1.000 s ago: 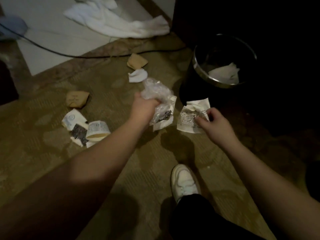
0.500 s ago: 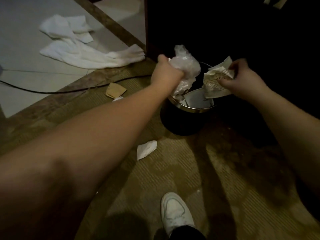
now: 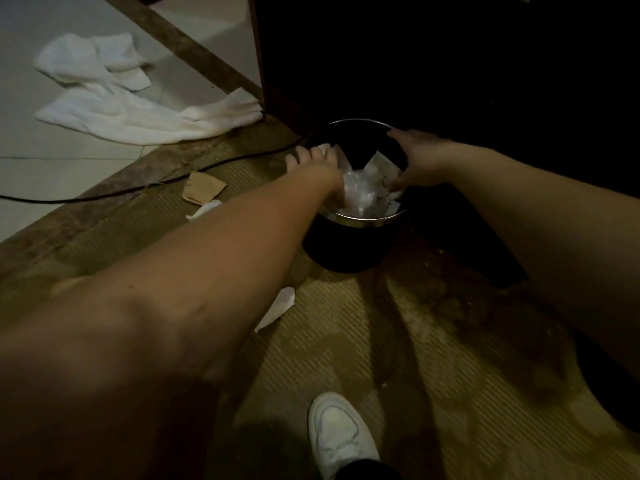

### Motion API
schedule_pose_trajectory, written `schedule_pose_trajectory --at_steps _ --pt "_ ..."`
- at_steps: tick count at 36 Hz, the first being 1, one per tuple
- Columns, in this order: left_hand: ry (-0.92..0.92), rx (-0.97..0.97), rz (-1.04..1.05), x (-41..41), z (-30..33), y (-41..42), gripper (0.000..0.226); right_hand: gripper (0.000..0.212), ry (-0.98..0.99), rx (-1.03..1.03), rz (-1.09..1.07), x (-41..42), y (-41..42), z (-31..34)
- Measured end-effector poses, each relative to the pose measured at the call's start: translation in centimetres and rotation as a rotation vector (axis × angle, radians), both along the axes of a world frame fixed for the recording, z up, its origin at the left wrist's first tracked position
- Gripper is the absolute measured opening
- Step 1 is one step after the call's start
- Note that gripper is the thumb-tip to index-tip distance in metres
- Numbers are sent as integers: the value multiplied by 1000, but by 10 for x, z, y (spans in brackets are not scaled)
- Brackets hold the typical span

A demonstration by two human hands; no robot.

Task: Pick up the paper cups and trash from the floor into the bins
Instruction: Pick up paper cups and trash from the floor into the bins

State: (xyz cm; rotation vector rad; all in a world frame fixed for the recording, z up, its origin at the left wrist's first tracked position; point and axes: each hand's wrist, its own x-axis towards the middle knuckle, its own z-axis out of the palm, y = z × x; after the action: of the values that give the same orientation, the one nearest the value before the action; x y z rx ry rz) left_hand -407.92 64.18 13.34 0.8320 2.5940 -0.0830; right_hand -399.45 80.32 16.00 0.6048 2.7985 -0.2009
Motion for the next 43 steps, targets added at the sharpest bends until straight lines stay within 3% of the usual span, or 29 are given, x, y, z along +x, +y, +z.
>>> schedule_pose_trajectory --at_steps 4,10,17,27,35,43 --pt "-96 200 -32 -5 12 -7 122 102 -2 8 -17 5 -4 -2" --pt "-179 529 49 -13 13 -24 87 88 80 47 -56 15 -12 -7" --pt "-176 691 204 -4 21 -74 69 77 216 -45 -81 20 -38 -8" --pt "-148 921 455 22 39 -173 35 62 407 -82 160 4 -128 24" --pt "-99 893 707 72 11 -290 17 44 279 -243 404 23 -232 -4" --pt "-217 752 998 166 -78 -388 11 34 -35 -442 358 69 -284 -101"
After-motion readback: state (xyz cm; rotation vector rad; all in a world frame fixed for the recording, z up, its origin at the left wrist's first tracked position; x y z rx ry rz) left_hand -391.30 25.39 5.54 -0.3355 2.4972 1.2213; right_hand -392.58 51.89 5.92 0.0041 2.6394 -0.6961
